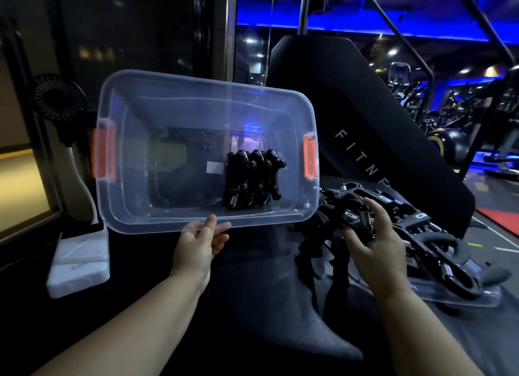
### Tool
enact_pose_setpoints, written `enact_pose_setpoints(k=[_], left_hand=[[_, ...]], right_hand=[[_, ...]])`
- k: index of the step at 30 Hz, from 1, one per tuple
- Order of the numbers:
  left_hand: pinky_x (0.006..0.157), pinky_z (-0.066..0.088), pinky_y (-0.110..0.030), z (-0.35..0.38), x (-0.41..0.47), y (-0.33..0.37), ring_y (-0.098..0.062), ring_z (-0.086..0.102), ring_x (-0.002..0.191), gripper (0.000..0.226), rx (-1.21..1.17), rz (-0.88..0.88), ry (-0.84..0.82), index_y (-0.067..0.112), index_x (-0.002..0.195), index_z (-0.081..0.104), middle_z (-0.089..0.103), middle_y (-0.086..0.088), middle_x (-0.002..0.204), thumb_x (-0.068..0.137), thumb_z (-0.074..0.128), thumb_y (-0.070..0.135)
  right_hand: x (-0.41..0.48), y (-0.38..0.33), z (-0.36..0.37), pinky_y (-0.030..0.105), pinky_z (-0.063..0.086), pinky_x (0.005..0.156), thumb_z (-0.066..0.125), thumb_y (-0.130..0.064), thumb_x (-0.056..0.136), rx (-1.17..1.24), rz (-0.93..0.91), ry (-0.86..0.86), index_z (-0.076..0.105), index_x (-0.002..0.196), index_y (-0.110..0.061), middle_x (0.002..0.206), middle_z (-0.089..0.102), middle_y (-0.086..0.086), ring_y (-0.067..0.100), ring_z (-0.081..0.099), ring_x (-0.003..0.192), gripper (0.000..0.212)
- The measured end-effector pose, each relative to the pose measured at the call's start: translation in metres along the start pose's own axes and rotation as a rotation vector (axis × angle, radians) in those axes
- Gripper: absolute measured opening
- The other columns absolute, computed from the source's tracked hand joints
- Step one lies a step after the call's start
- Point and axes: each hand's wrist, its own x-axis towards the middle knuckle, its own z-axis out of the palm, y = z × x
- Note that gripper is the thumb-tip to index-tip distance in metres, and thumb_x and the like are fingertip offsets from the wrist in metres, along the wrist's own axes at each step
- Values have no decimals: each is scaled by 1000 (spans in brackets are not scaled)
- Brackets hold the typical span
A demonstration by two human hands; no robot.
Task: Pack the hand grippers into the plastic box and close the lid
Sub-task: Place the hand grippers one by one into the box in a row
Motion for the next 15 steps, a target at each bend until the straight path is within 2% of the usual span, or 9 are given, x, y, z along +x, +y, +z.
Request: enact_pose_setpoints(k=[3, 6, 8, 11, 15], left_hand=[[66, 48, -25, -1, 1, -1, -9, 61, 64, 15, 2, 1, -1, 13, 92, 51, 72, -4, 87, 95, 51, 28], [66, 48, -25, -2, 3, -1, -10, 61, 65, 15, 3, 1, -2, 12, 93, 52, 72, -5, 88, 95, 51, 28], [65, 48, -24, -2, 4, -1, -10, 61, 65, 15, 2, 2, -1, 13, 93, 51, 72, -5, 88, 95, 51, 28], [65, 48, -24, -2, 4, -2, -9, 61, 65, 15, -2, 0, 1, 13, 93, 52, 72, -5, 88, 95, 51, 27], [66, 48, -25, -3, 6, -5, -10, 61, 68, 15, 0, 0, 2, 13, 96, 53, 73, -4, 89, 95, 51, 28]], right_hand=[[-1, 2, 1, 26, 48, 72, 72, -20, 74, 83, -11, -42, 38, 130, -51, 102, 67, -4, 17, 64, 78, 73], [-1, 4, -1, 34, 54, 57, 74, -17, 71, 159, -5, -82, 40, 125, -58, 93, 68, 0, 34, 61, 59, 76], [-1, 5, -1, 40, 57, 64, 74, -14, 71, 200, 0, -119, 43, 125, -55, 97, 69, 1, 35, 61, 61, 74], [-1, 5, -2, 50, 54, 83, 74, -4, 73, 239, -11, -183, 45, 128, -50, 109, 68, 1, 28, 67, 82, 78], [-1, 2, -4, 53, 53, 88, 73, 5, 75, 302, 7, -232, 46, 129, -50, 102, 69, 1, 24, 68, 89, 81]])
